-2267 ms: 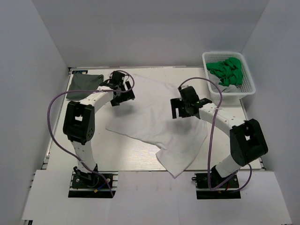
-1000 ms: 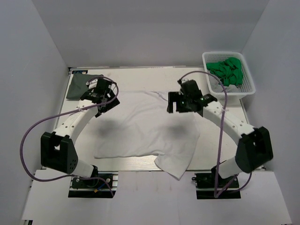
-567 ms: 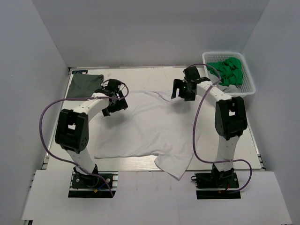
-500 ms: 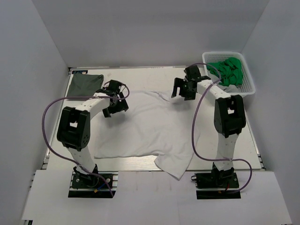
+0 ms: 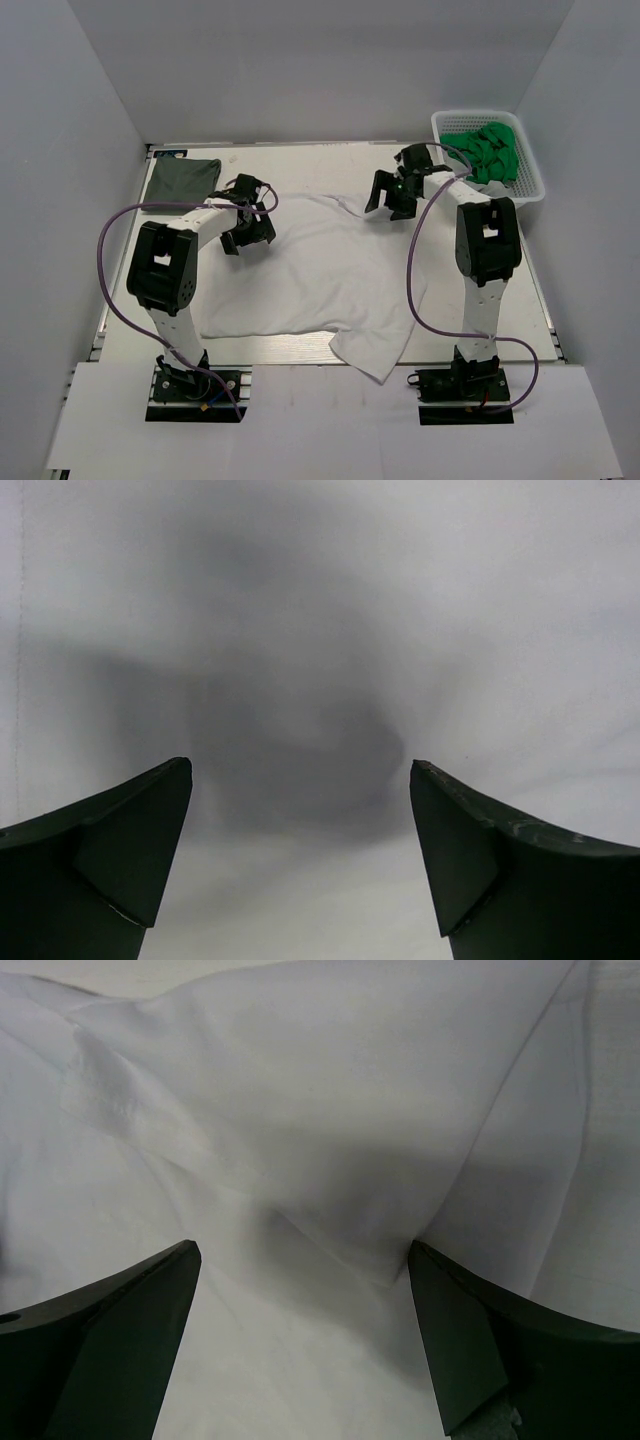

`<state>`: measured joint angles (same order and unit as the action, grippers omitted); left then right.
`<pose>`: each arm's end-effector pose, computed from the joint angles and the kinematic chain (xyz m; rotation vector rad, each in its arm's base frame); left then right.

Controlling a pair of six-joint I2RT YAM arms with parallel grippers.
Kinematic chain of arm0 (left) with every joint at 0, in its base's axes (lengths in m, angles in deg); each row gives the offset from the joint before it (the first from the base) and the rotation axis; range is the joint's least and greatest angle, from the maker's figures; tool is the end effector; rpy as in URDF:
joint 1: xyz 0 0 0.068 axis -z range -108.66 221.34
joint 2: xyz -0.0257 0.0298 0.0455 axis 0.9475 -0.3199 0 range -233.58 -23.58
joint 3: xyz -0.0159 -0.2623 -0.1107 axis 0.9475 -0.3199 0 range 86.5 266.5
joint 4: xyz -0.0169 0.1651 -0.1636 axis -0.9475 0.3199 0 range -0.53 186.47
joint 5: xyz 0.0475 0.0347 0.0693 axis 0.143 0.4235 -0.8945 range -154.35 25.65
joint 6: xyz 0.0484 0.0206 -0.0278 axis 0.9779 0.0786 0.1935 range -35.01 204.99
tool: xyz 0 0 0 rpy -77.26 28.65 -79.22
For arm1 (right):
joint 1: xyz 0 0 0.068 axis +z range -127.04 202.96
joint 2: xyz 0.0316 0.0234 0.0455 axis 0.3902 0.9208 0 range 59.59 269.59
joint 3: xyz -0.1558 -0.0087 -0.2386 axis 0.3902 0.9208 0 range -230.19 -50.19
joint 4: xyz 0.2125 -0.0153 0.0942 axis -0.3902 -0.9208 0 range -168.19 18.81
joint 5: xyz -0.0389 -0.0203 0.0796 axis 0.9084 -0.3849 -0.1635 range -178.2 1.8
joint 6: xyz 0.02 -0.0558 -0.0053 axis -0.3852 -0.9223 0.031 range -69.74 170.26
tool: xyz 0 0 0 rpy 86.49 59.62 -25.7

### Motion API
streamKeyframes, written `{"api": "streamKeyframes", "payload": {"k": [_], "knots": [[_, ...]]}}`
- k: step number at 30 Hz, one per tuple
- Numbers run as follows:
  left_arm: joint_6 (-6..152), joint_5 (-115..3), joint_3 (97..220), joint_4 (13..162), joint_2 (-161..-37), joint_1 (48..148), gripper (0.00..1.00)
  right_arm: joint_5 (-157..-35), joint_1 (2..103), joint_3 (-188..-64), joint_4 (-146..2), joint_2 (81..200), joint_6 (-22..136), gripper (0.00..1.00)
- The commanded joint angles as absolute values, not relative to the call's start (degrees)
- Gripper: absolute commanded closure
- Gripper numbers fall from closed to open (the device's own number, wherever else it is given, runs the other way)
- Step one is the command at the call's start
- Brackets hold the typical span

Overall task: Fold and stack the t-shirts
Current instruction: Flatten out the tshirt

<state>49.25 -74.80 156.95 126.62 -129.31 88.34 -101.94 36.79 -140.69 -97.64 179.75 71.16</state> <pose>0.3274 -0.0918 0.1936 -0.4928 2.7431 0.0371 0.4246 0.1151 0.2023 0.0653 2.5975 0.5347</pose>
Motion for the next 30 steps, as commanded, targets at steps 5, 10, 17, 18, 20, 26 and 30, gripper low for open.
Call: {"api": "streamKeyframes", "payload": {"k": [5,10,17,18,20,26,30], "knots": [[49.75,-74.45,157.25,125.33,-129.31,88.57,0.00,-108.41,35.80,-139.40,-92.02,179.39,73.19,0.13],[50.28,-72.88,157.25,124.80,-129.84,88.57,0.00,-107.72,36.15,-141.41,-88.85,179.74,75.22,0.38],[50.28,-71.73,157.25,124.80,-130.98,88.57,0.00,-106.57,35.80,-145.46,-91.22,183.52,74.78,0.84],[50.28,-71.73,157.25,124.80,-130.98,88.57,0.00,-106.57,35.88,-145.46,-91.31,183.78,75.12,0.97],[50.28,-71.73,157.25,124.80,-130.98,88.57,0.00,-105.87,35.80,-145.55,-91.49,184.22,75.22,1.00],[50.28,-72.26,157.77,124.80,-131.51,88.57,0.00,-103.14,35.97,-148.10,-92.54,184.14,74.16,1.00],[50.28,-72.26,157.78,124.80,-131.51,88.57,0.00,-102.52,35.89,-146.44,-90.09,181.86,72.67,1.00]]}}
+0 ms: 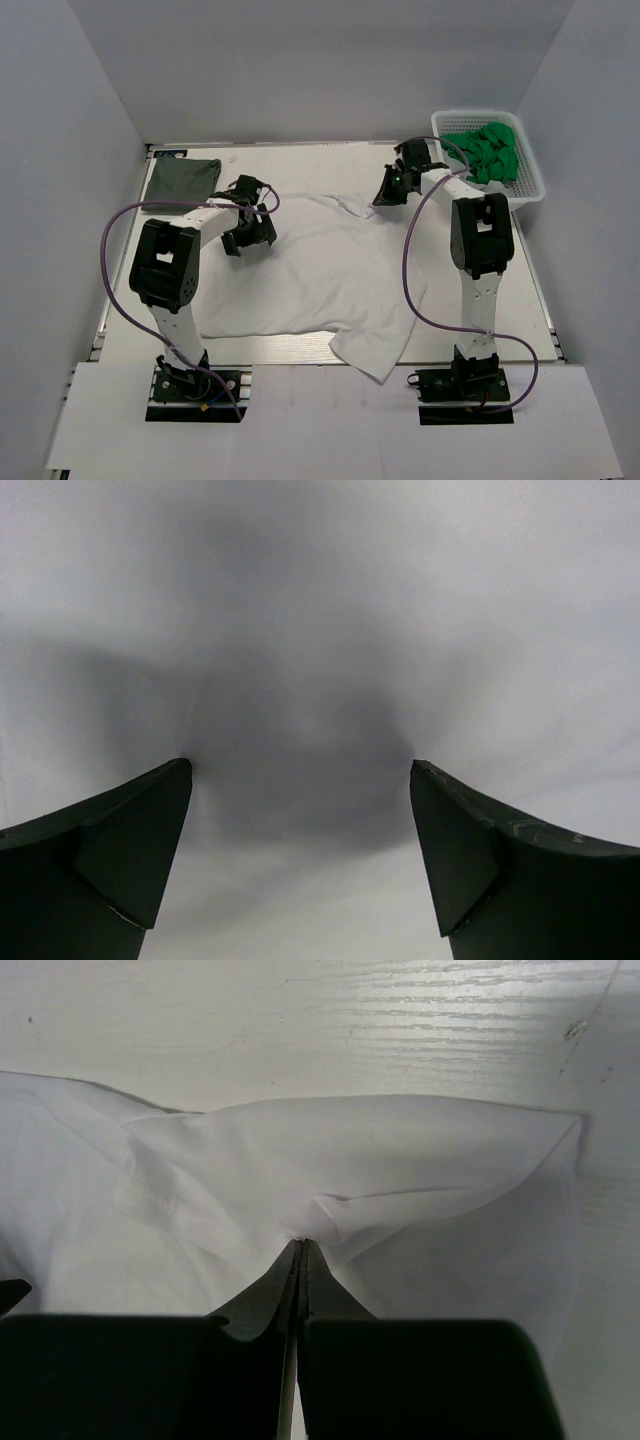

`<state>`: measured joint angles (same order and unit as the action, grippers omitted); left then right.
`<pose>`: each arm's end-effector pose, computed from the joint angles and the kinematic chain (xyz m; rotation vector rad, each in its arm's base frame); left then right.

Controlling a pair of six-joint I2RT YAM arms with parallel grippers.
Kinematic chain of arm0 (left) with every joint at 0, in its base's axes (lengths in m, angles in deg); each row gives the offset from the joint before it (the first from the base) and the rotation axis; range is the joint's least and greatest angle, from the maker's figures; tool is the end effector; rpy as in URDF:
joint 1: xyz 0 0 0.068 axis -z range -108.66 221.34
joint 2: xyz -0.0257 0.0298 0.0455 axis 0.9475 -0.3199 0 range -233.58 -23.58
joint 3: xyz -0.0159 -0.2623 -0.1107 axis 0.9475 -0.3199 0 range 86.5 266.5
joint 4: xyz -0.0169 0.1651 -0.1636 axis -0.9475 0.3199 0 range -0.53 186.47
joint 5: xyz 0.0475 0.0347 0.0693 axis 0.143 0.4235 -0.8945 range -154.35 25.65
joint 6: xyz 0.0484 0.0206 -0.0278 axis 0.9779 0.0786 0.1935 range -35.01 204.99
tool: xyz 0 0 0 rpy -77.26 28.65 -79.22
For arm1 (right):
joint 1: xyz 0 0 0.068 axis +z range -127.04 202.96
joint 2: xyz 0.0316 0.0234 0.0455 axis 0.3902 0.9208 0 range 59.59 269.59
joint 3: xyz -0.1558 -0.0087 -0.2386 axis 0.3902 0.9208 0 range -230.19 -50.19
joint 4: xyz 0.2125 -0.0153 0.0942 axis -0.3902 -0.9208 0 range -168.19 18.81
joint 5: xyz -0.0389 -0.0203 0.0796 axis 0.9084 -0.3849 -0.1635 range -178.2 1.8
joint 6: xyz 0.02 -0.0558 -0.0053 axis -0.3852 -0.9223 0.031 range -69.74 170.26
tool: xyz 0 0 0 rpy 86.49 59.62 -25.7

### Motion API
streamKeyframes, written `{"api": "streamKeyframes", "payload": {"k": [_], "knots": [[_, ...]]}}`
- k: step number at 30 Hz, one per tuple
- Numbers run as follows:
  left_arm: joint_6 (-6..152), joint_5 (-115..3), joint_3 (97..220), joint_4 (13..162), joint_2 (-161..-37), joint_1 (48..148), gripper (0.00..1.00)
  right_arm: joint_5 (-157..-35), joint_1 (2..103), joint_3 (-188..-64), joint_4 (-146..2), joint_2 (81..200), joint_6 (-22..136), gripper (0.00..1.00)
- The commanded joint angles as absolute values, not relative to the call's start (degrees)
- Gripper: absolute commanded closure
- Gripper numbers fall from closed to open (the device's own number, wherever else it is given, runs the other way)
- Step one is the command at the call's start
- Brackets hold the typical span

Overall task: Fold and stack the t-shirts
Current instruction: Flatten out the tshirt

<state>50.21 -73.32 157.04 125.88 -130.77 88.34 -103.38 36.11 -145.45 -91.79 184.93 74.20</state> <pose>0.3307 -0.0940 0.1861 -0.4666 2.7692 0.0156 0.4542 0.1178 0.1939 0.1172 2.5073 0.6016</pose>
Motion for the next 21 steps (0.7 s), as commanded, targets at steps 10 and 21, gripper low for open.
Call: {"api": "streamKeyframes", "payload": {"k": [10,21], "knots": [[50.80,-72.26,158.30,124.28,-132.03,88.57,0.00,-100.59,35.80,-157.47,-89.90,185.27,68.63,1.00],[51.33,-72.26,158.30,124.28,-132.56,88.57,0.00,-102.53,36.68,-160.15,-99.13,185.63,55.88,0.57]]}}
